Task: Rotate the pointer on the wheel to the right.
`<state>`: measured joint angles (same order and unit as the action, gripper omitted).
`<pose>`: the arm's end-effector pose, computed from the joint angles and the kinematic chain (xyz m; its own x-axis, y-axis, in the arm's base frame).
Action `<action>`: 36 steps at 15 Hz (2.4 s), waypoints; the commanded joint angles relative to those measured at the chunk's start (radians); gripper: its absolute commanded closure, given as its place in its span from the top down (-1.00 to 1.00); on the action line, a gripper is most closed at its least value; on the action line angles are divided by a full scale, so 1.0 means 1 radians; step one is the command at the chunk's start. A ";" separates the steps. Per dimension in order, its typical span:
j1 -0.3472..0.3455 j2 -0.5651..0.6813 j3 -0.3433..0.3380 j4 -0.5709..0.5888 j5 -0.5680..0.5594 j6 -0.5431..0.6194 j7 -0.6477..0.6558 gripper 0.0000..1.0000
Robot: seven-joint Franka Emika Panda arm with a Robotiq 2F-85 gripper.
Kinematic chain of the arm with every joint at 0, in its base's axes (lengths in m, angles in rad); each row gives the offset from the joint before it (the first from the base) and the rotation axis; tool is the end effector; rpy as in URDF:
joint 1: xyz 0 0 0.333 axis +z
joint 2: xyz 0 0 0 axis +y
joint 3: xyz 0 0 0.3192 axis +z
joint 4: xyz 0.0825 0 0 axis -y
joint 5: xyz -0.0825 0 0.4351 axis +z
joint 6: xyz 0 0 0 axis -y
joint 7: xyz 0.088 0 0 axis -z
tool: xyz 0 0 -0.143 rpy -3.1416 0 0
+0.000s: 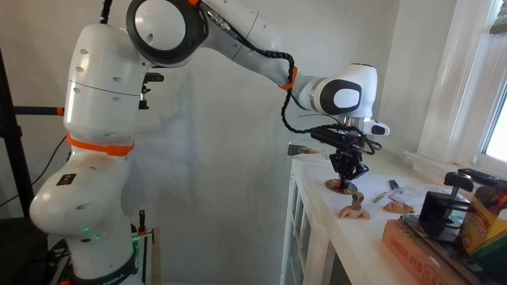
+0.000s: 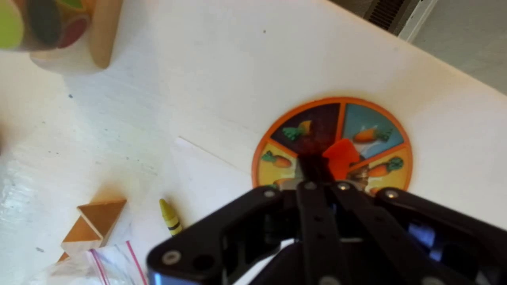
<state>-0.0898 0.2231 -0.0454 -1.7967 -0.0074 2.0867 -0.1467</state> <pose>0.6701 -0.0906 0.3749 0.9978 0.0172 0.0639 0.0155 -0.9995 0.0263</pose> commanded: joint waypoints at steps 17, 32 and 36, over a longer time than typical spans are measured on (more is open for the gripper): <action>0.009 -0.060 -0.009 -0.068 0.001 0.031 0.039 -1.00; 0.014 -0.039 -0.011 -0.075 -0.005 0.048 0.045 -1.00; 0.019 -0.046 -0.005 -0.079 -0.005 0.045 0.044 -1.00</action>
<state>-0.0784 0.1926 -0.0539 -1.8460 -0.0094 2.1170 -0.1172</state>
